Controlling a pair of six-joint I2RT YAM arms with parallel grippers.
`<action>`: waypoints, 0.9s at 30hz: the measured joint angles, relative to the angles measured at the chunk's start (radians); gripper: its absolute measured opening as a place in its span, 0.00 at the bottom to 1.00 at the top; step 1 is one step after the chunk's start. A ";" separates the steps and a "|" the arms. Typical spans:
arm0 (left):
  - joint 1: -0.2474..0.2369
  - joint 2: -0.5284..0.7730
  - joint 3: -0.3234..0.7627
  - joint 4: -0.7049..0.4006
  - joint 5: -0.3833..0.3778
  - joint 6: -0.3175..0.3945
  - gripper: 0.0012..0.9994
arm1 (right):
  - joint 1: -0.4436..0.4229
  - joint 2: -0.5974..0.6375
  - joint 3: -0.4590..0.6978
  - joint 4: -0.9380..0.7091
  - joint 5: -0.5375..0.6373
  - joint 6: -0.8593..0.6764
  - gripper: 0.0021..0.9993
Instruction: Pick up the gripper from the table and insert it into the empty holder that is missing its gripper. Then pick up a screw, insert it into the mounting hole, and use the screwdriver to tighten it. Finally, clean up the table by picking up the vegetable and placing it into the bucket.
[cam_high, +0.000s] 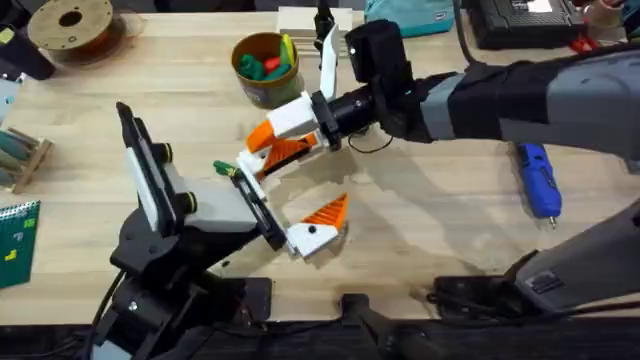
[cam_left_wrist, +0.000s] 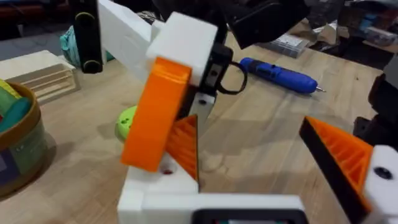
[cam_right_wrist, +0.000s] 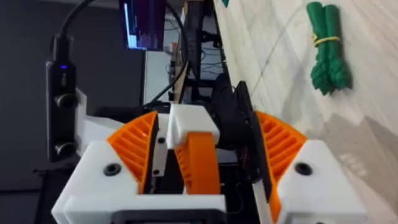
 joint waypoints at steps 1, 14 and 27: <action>0.000 0.000 0.000 0.000 0.001 0.000 0.99 | -0.001 0.000 0.000 0.000 0.009 0.000 0.81; 0.000 0.000 0.000 0.000 0.003 0.000 0.99 | -0.201 -0.033 0.057 -0.320 0.273 -0.203 0.82; 0.000 0.000 0.000 0.000 0.003 0.000 0.99 | -0.097 -0.128 0.293 -0.933 1.042 -0.713 0.82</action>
